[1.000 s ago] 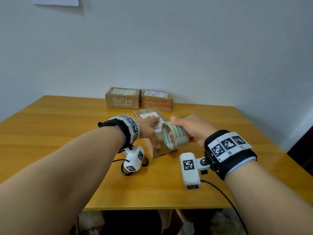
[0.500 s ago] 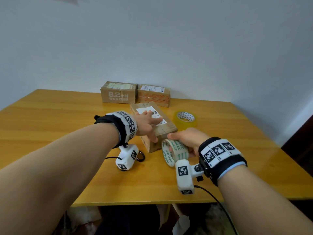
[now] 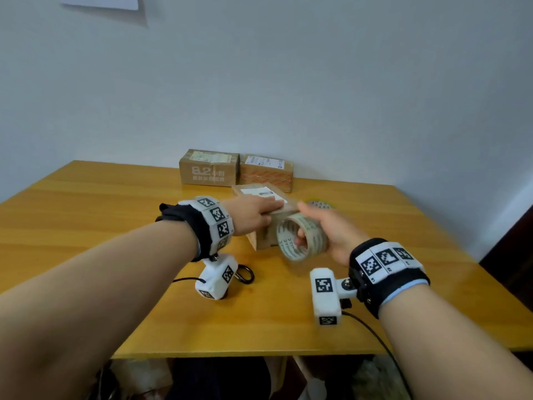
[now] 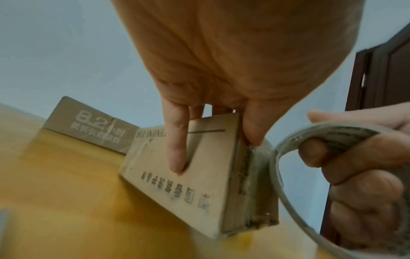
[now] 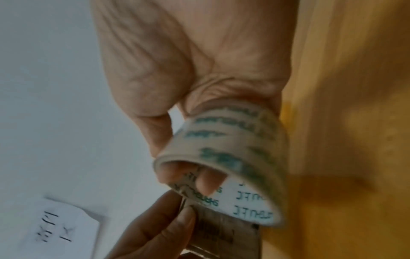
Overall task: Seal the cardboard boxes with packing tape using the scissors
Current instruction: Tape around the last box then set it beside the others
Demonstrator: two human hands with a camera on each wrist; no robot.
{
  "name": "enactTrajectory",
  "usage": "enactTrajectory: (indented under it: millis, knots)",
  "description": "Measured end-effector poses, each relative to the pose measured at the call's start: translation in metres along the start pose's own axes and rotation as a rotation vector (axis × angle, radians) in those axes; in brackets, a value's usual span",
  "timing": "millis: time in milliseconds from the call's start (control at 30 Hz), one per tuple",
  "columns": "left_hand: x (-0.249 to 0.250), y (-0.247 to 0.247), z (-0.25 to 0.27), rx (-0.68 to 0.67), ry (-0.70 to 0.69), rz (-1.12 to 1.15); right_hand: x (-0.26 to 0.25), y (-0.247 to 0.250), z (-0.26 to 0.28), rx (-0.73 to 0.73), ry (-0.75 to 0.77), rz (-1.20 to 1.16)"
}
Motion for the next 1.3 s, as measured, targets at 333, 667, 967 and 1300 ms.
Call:
enactTrajectory:
  millis: [333, 667, 967, 1300]
  knots:
    - [-0.016, 0.082, 0.022, 0.045, 0.005, 0.595, -0.121, -0.027, 0.008, 0.084, 0.382, -0.066]
    - [-0.013, 0.074, 0.005, 0.493, 0.081, 0.26, -0.13, -0.027, -0.003, 0.185, 0.353, 0.034]
    - [-0.025, 0.077, 0.004, 0.49, 0.062, 0.35, -0.14, -0.013, 0.005, 0.331, 0.342, 0.186]
    - [-0.026, 0.078, 0.008, 0.488, 0.016, 0.337, -0.113, -0.005, 0.016, 0.418, 0.31, 0.315]
Point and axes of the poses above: each hand's wrist, its own z-axis away from the middle knuckle, its own y-axis out of the back of the hand, x = y × z, the point moved 7 cm from there along -z, towards the middle knuckle, and after that the axes turned 15 degrees about -x, right-handed, at the moved point
